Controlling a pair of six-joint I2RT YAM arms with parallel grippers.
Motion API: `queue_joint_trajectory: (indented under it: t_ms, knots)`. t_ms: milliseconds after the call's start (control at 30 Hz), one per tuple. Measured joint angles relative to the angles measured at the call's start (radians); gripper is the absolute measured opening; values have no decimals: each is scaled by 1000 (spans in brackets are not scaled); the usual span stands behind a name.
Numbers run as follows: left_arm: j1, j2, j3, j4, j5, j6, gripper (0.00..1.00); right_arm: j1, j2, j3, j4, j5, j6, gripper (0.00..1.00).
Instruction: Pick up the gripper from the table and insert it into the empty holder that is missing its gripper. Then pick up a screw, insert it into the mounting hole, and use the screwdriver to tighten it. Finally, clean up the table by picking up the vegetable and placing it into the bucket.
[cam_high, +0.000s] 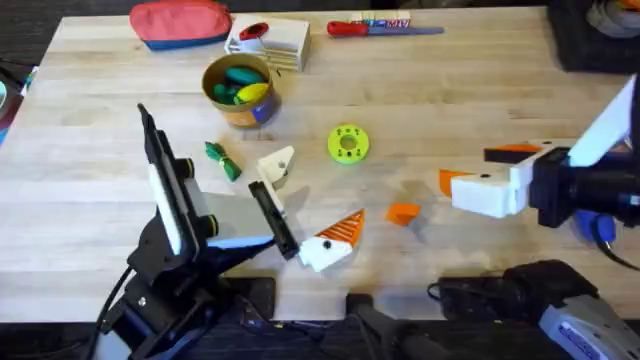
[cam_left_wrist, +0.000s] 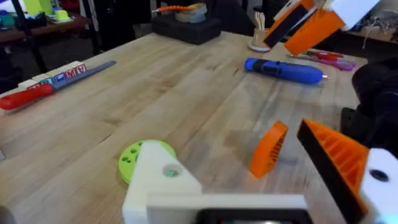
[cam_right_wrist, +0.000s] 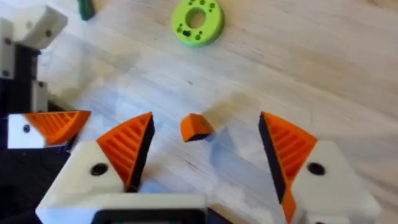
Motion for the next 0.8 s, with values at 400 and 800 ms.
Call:
queue_joint_trajectory:
  t_ms: [400, 800]
  knots:
    - [0, 0, 0, 0, 0, 0, 951, 293, 74, 0, -88, 82, -124, 994]
    - [0, 0, 0, 0, 0, 0, 952, 646, 321, 0, -58, 351, -142, 969]
